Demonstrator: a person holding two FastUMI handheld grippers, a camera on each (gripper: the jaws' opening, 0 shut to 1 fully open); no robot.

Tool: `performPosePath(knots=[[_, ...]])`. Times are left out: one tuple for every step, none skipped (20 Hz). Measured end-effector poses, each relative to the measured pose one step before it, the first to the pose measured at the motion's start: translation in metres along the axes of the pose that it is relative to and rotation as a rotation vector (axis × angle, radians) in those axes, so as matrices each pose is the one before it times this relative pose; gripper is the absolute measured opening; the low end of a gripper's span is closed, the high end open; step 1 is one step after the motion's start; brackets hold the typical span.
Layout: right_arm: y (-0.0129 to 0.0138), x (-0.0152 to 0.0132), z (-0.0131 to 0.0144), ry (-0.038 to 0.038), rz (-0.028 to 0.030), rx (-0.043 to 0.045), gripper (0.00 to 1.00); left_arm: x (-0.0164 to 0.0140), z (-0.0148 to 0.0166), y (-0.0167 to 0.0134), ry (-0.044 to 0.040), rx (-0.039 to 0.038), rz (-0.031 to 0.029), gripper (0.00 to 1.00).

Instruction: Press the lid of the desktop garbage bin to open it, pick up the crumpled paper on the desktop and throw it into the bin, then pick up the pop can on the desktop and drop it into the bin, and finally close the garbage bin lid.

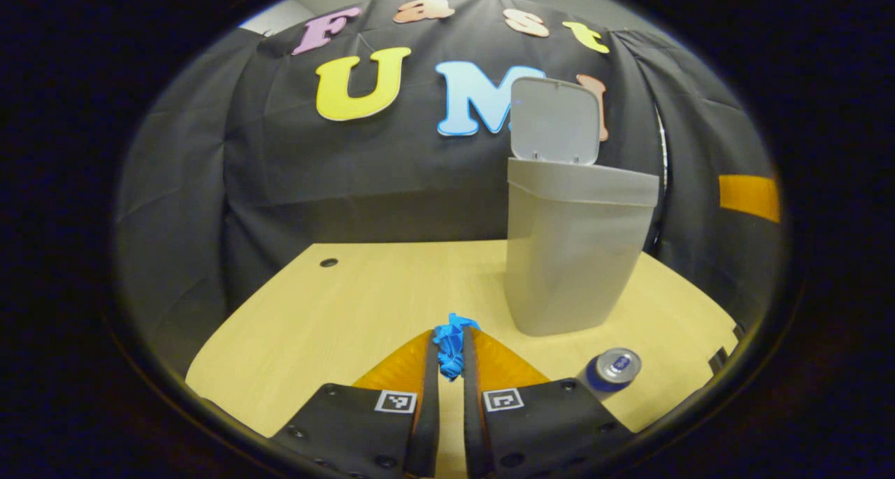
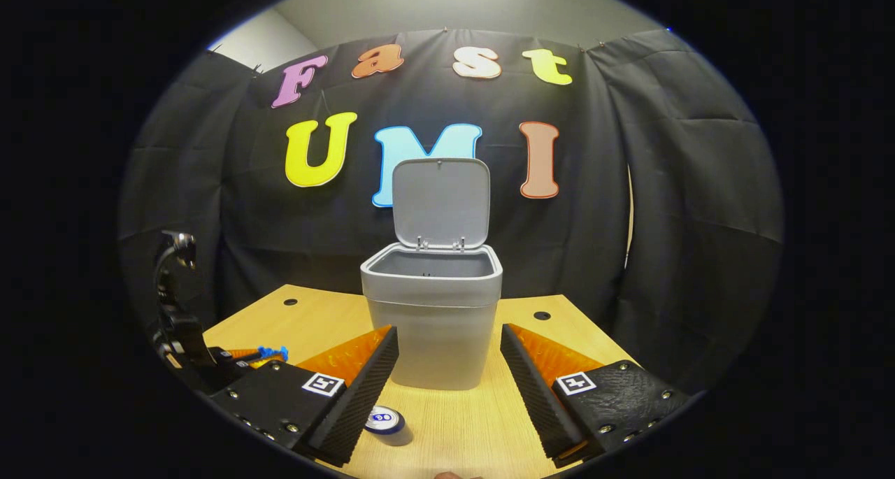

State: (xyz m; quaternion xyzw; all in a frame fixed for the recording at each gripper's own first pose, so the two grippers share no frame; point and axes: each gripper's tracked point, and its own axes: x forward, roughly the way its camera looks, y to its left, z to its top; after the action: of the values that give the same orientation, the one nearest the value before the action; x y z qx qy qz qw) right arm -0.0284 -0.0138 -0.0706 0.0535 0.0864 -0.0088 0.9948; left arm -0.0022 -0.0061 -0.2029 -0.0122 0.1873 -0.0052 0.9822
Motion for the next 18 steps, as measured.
performPosePath(knots=[[-0.00393,-0.00072,0.00018,-0.00145,-0.00711,0.00043,0.95,0.00062,0.01491,-0.00500,-0.02166,-0.00228,-0.01022,0.19],[-0.00368,0.00022,0.00014,-0.00293,-0.00575,0.00066,0.95,0.00184,0.01537,-0.00670,-0.02451,-0.00029,-0.01315,0.19],[-0.00283,-0.00041,0.00055,-0.00112,-0.00567,0.00128,0.95,0.00187,0.01482,-0.00702,-0.02564,0.00403,-0.00856,0.20],[-0.00329,0.00012,0.00135,-0.00196,-0.00512,0.00139,0.95,0.00335,0.01455,-0.00753,-0.02637,0.00191,-0.01370,0.21],[-0.00410,0.00074,0.00001,-0.00270,-0.00829,0.00072,0.95,0.00382,0.01483,-0.00856,-0.02651,-0.00045,-0.01455,0.23],[-0.00515,0.00113,0.00111,-0.00291,-0.01230,-0.00048,0.95,0.00586,0.01297,-0.00802,-0.02043,-0.00065,-0.01297,0.23],[-0.00382,0.00045,0.00030,-0.00135,-0.00803,0.00016,0.95,0.00636,0.01091,-0.00693,-0.01443,-0.00197,-0.01104,0.23],[-0.00355,0.00084,0.00065,-0.00167,-0.00683,0.00263,0.94,0.00581,0.01090,-0.00718,-0.01990,-0.00638,-0.01195,0.23],[-0.00341,0.00149,0.00033,-0.00060,-0.00649,0.00389,0.95,0.00630,0.01126,-0.00716,-0.01839,-0.00617,-0.01156,0.21],[-0.00376,0.00106,0.00016,-0.00074,-0.00718,0.00397,0.95,0.00615,0.00926,-0.00595,-0.01553,-0.00683,-0.00915,0.21],[-0.00466,0.00065,-0.00067,-0.00011,-0.00829,0.00328,0.95,0.00722,0.00862,-0.00676,-0.01668,-0.00812,-0.01433,0.22],[-0.00452,0.00203,-0.00013,0.00522,-0.01116,0.00380,0.95,0.00874,0.00835,-0.00598,-0.01303,-0.00243,-0.00895,0.20],[-0.00393,0.00170,-0.00131,0.00384,-0.00967,0.00666,0.94,0.00637,0.00812,-0.00685,-0.01604,0.00072,-0.01244,0.22],[-0.00151,0.00153,0.00054,-0.00035,-0.00639,0.00765,0.94,0.00791,0.00749,-0.00521,-0.01292,0.00669,-0.01023,0.22],[-0.00192,0.00030,-0.00025,-0.00196,-0.00920,0.00547,0.94,0.00901,0.00710,-0.00448,-0.01027,0.00631,-0.00885,0.22],[-0.00309,0.00104,0.00048,-0.00324,-0.01113,-0.00066,0.94,0.00954,0.00561,-0.00570,-0.00937,0.00395,-0.01267,0.22],[-0.00526,0.00054,0.00062,0.00142,-0.01440,-0.00481,0.94,0.01066,0.00312,-0.00321,-0.00608,0.00641,-0.00510,0.21],[-0.00411,0.00029,-0.00092,0.00676,-0.01440,-0.00678,0.94,0.01008,0.00114,-0.00299,0.00032,0.00621,-0.00588,0.21]])
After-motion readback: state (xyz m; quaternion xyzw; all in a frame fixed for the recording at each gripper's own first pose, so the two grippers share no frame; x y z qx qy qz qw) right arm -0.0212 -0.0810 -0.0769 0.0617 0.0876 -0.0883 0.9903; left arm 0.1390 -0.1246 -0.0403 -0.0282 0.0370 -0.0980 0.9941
